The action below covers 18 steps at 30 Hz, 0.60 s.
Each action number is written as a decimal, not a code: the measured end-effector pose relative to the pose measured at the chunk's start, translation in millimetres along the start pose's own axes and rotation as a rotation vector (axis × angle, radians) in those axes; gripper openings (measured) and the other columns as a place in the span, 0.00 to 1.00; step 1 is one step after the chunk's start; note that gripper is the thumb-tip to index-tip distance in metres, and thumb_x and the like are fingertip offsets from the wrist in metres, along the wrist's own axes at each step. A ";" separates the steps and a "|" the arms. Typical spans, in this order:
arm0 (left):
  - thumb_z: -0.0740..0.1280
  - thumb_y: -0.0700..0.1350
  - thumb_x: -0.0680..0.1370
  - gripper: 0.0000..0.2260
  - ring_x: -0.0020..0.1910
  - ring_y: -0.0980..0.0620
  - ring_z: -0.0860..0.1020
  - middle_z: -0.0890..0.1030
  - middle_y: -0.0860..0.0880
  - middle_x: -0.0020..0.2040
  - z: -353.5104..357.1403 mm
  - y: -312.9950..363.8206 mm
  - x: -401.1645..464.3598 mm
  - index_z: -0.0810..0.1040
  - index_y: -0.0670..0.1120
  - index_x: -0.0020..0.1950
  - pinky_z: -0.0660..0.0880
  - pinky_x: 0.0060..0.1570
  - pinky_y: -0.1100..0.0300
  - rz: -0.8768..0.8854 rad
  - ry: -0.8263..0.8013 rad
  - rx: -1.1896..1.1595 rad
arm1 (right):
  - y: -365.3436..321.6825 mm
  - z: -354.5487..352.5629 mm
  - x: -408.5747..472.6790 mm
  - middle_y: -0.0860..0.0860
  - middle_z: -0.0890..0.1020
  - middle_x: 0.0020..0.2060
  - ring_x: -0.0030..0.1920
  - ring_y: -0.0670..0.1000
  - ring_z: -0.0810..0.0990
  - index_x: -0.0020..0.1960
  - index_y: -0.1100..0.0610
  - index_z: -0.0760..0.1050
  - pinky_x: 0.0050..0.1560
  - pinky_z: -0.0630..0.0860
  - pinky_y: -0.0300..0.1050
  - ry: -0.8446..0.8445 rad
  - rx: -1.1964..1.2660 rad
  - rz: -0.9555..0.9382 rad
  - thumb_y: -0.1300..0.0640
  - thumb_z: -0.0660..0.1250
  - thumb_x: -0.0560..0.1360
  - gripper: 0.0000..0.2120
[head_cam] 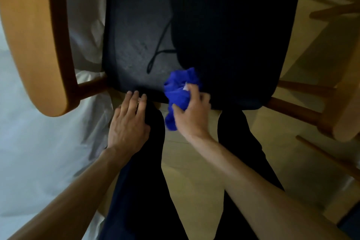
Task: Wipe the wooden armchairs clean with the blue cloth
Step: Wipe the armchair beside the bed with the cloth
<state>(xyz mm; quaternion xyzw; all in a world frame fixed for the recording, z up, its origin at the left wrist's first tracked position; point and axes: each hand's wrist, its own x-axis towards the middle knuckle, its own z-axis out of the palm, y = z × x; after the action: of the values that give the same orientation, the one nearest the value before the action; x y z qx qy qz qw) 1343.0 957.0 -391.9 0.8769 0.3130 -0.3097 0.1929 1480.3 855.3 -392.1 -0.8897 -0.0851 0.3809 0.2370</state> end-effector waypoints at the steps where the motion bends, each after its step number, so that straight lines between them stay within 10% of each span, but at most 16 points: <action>1: 0.68 0.46 0.71 0.36 0.77 0.44 0.54 0.60 0.41 0.77 -2.8 8.2 4.0 0.58 0.43 0.77 0.60 0.71 0.47 0.028 0.021 -0.007 | 2.7 -21.1 8.0 0.56 0.66 0.64 0.62 0.60 0.69 0.69 0.47 0.67 0.56 0.65 0.42 0.037 -0.013 -0.015 0.56 0.71 0.73 0.27; 8: 0.64 0.45 0.72 0.33 0.76 0.44 0.57 0.63 0.42 0.76 -18.2 66.3 43.9 0.60 0.42 0.76 0.63 0.70 0.50 0.276 0.102 0.031 | 61.7 -169.4 82.5 0.60 0.60 0.70 0.66 0.66 0.65 0.72 0.47 0.63 0.65 0.68 0.59 0.308 -0.206 0.159 0.59 0.68 0.75 0.29; 18: 0.66 0.44 0.75 0.30 0.75 0.40 0.59 0.65 0.39 0.74 -32.7 36.7 62.8 0.61 0.39 0.75 0.65 0.67 0.46 0.120 0.129 0.043 | -18.3 3.0 44.0 0.57 0.60 0.73 0.63 0.62 0.65 0.68 0.46 0.70 0.60 0.70 0.55 0.200 -0.228 0.089 0.52 0.71 0.70 0.27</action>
<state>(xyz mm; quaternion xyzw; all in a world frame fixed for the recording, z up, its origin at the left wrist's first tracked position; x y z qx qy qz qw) 1419.8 974.7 -404.3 0.9162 0.2648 -0.2470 0.1718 1509.2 886.9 -413.1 -0.9472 -0.0642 0.2883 0.1247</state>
